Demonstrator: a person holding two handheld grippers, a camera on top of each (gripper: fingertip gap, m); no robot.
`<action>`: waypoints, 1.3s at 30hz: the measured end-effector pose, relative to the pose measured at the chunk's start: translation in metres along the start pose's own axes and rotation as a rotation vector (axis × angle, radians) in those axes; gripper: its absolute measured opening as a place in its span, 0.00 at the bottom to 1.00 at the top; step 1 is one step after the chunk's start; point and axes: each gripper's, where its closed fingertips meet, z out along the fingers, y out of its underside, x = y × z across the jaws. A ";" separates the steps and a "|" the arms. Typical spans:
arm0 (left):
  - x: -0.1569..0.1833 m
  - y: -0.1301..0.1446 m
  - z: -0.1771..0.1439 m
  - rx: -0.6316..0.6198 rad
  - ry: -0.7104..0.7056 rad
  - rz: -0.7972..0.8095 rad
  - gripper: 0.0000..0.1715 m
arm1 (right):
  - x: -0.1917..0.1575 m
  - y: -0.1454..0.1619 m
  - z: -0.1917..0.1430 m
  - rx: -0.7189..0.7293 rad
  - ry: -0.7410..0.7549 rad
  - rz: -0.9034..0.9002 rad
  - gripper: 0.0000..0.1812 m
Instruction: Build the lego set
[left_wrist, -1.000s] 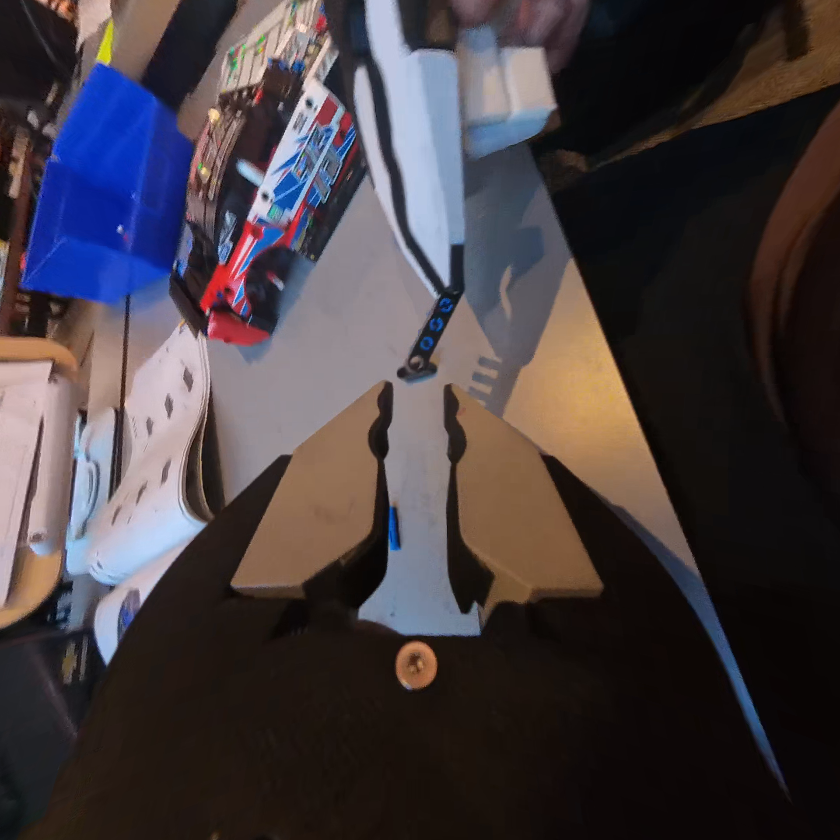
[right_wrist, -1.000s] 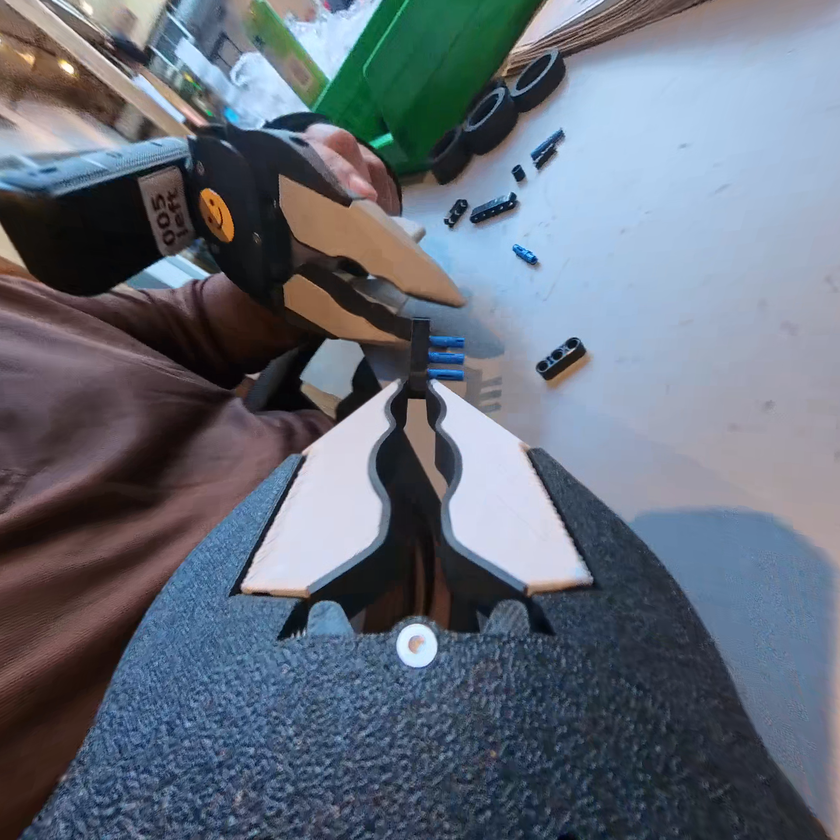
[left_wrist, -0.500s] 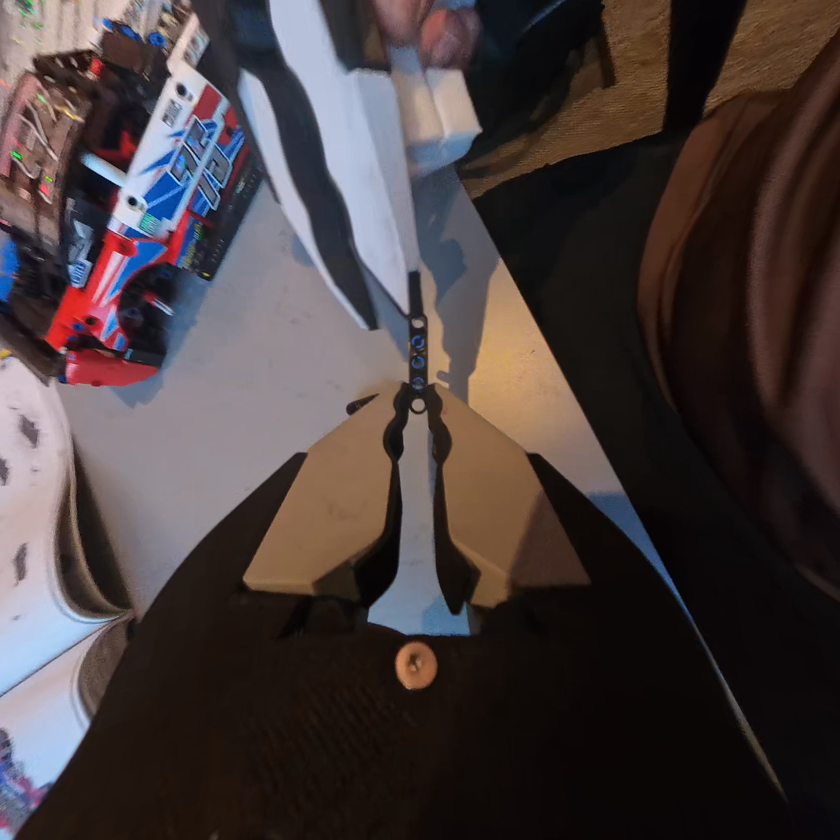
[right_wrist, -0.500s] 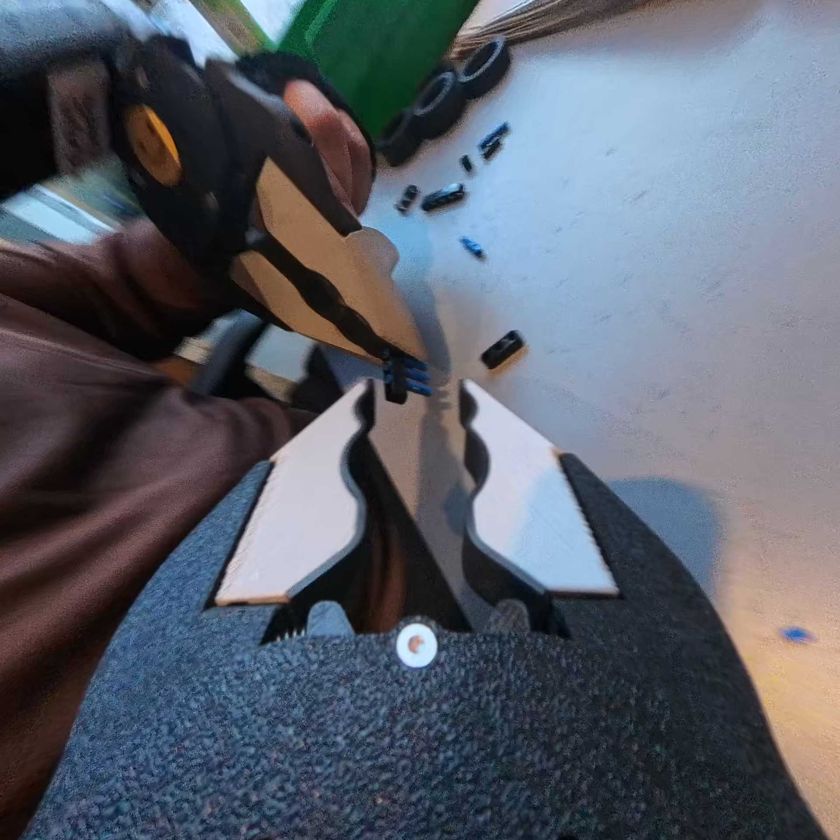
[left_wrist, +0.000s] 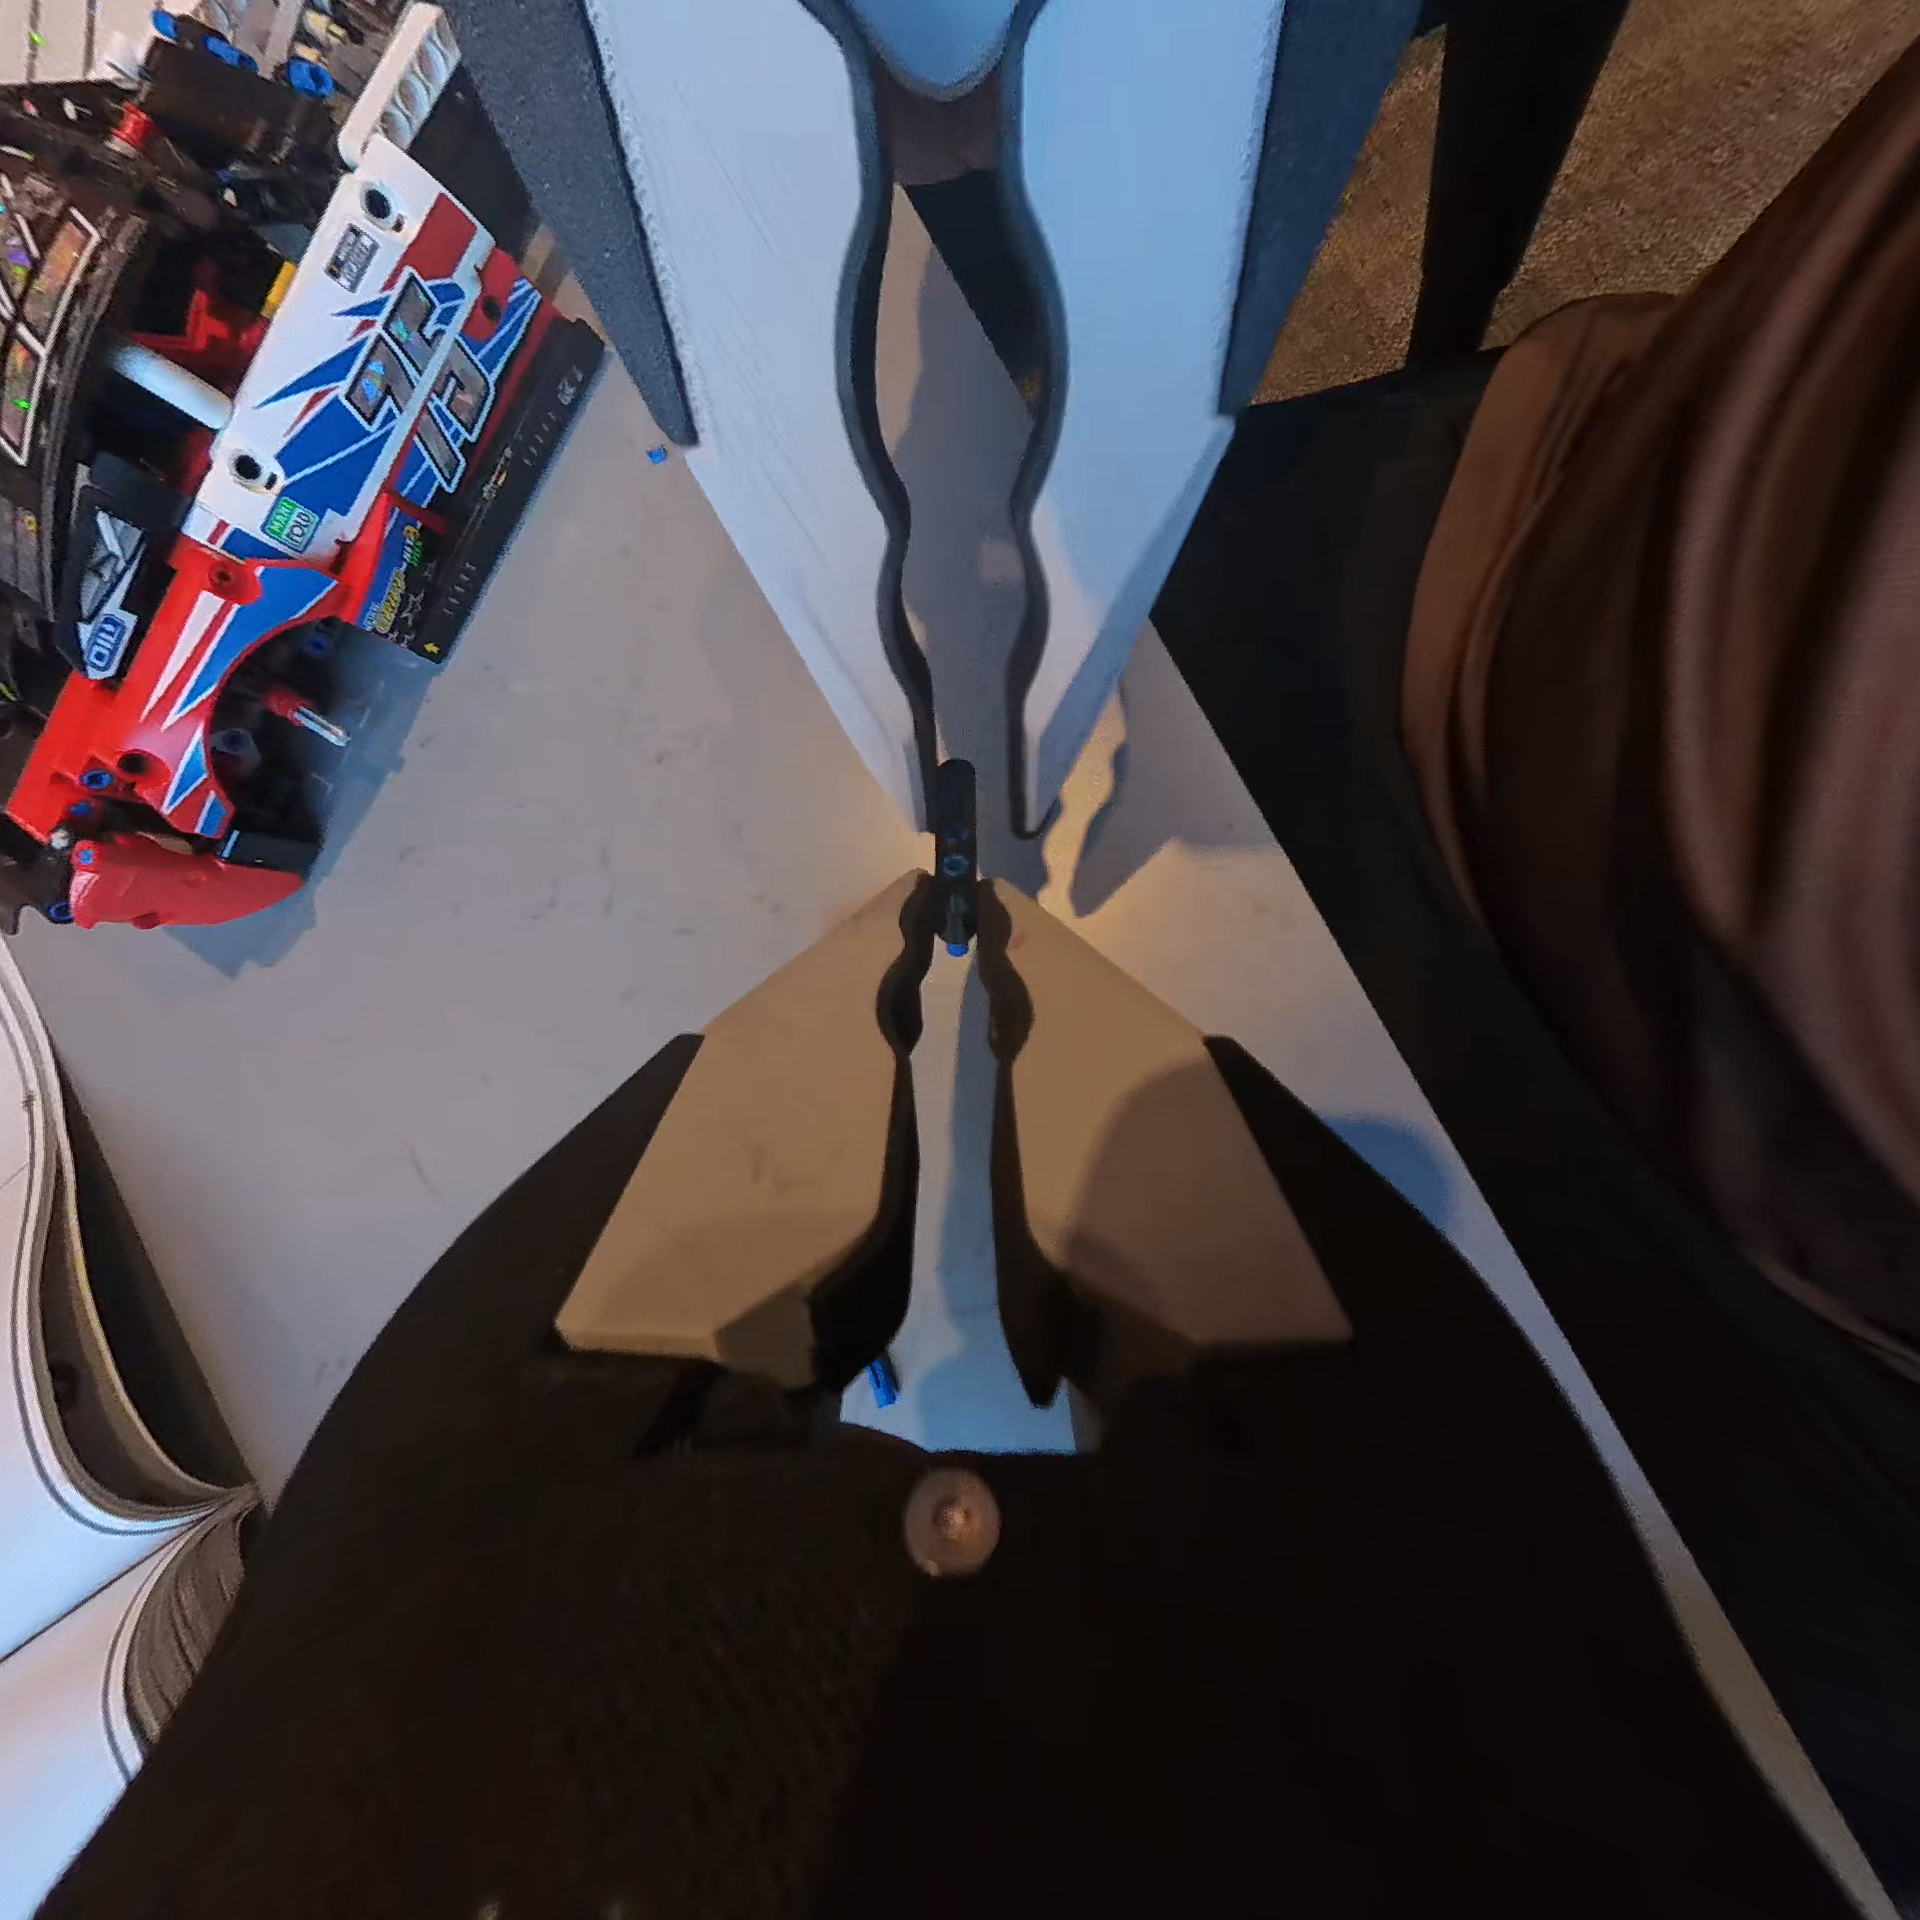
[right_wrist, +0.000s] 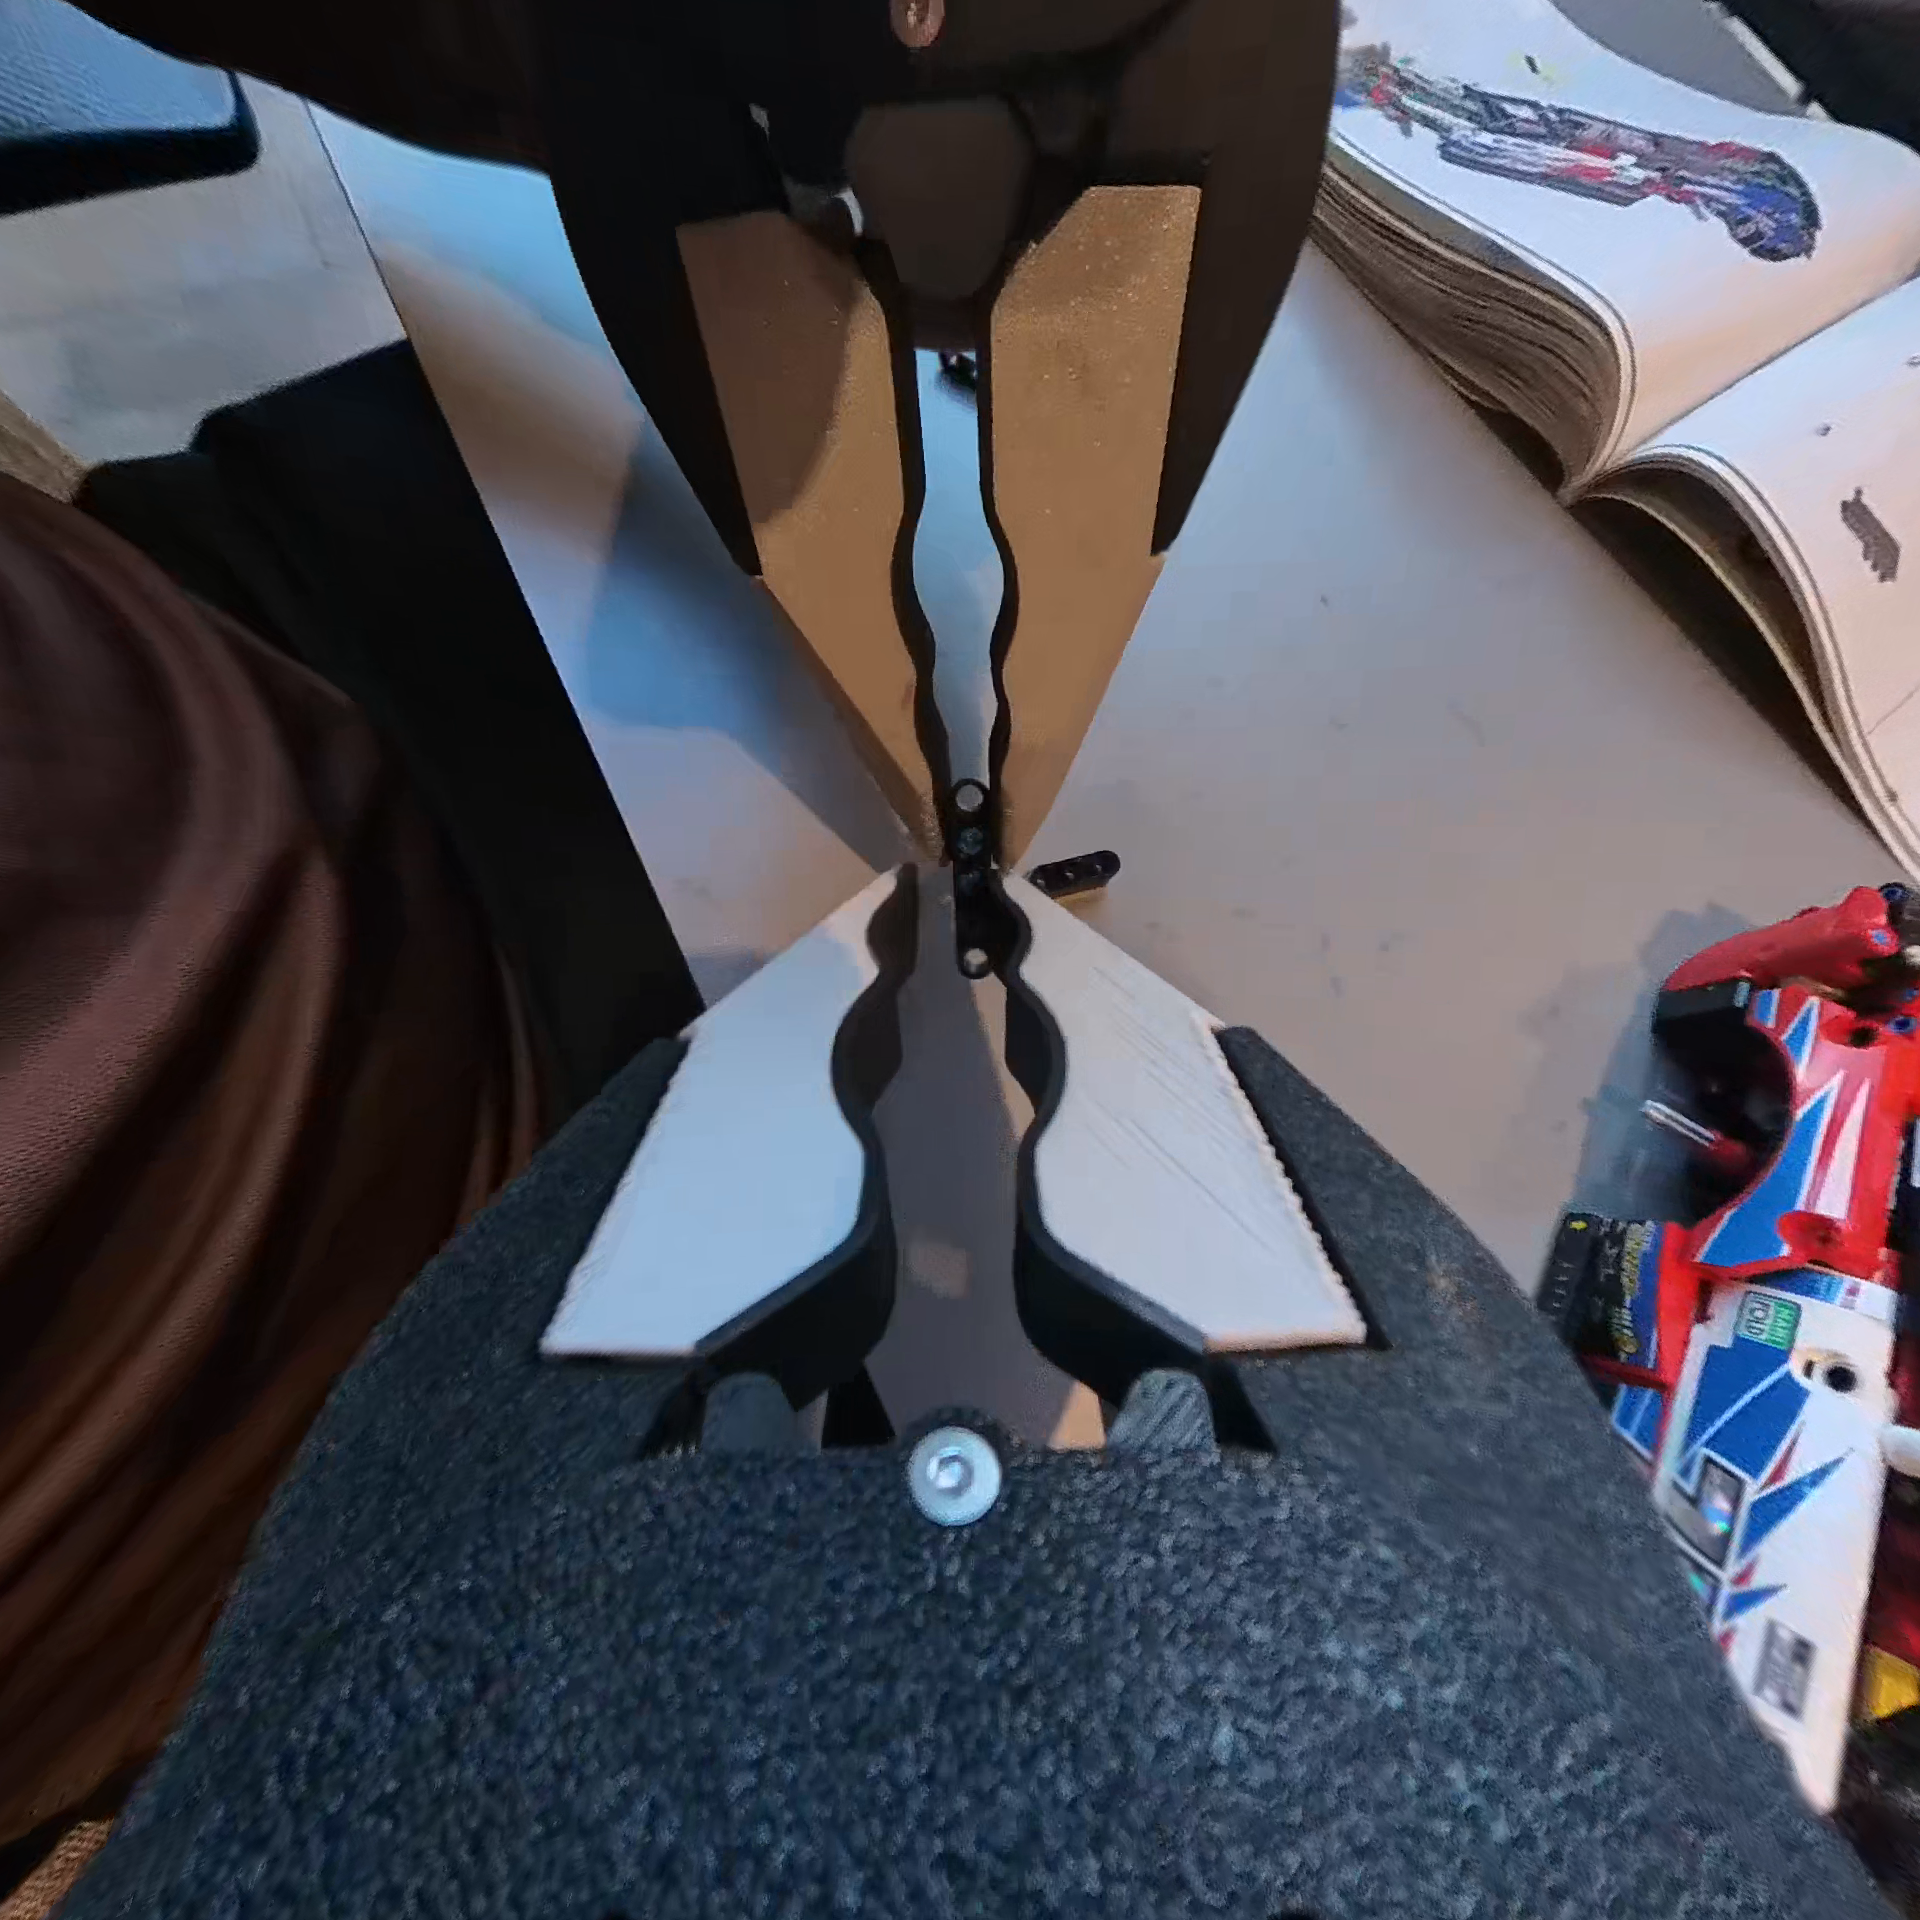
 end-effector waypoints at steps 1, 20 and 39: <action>0.000 0.000 0.000 0.004 -0.001 0.001 0.03 | -0.001 0.000 0.000 0.007 -0.008 0.010 0.08; -0.014 0.001 -0.001 0.095 -0.035 -0.168 0.12 | 0.021 0.007 -0.007 0.074 -0.007 0.220 0.04; -0.022 0.036 0.019 -0.046 0.247 -0.099 0.28 | 0.040 0.012 -0.029 0.177 -0.038 0.388 0.04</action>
